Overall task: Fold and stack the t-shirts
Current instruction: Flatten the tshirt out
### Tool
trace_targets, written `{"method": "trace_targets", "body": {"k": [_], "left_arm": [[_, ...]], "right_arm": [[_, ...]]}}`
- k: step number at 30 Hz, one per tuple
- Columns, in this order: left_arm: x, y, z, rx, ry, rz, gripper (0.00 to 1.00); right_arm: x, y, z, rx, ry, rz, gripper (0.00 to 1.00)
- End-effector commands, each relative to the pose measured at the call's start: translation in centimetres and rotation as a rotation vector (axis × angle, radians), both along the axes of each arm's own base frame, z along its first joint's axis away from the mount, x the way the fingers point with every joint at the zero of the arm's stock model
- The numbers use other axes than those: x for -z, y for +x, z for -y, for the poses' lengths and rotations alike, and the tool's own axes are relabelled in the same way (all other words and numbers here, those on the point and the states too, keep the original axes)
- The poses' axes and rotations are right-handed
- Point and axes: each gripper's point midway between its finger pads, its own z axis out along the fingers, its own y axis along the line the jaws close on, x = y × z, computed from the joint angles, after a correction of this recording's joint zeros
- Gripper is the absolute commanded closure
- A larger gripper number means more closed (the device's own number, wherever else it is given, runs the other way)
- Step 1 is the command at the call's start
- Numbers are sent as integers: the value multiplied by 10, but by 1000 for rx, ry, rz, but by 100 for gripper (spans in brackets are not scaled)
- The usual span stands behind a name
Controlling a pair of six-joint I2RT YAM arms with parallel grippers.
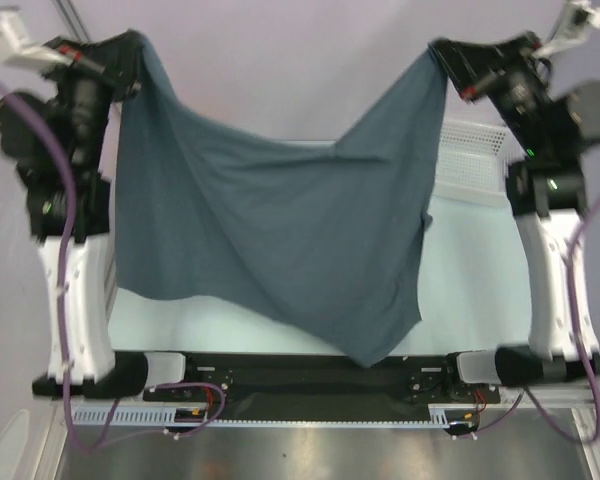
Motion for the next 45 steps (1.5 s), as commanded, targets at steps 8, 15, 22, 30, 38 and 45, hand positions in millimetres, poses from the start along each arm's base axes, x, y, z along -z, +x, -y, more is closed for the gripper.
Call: {"method": "trace_targets", "body": {"k": [8, 15, 22, 30, 38, 45], "left_arm": [[-74, 47, -3, -5, -18, 207, 100], [-53, 36, -10, -38, 7, 145, 100], [115, 44, -16, -78, 76, -181, 99], [413, -30, -66, -406, -198, -858, 99], [527, -74, -84, -576, -151, -1196, 1], [482, -39, -72, -500, 171, -1283, 0]], "right_arm": [[-84, 52, 14, 31, 112, 174, 100], [-57, 47, 11, -4, 112, 36, 100], [125, 26, 1, -34, 61, -461, 100], [333, -65, -46, -177, -35, -1004, 100], [461, -148, -112, -473, -154, -1370, 99], [476, -121, -101, -425, -478, -1327, 44]]}}
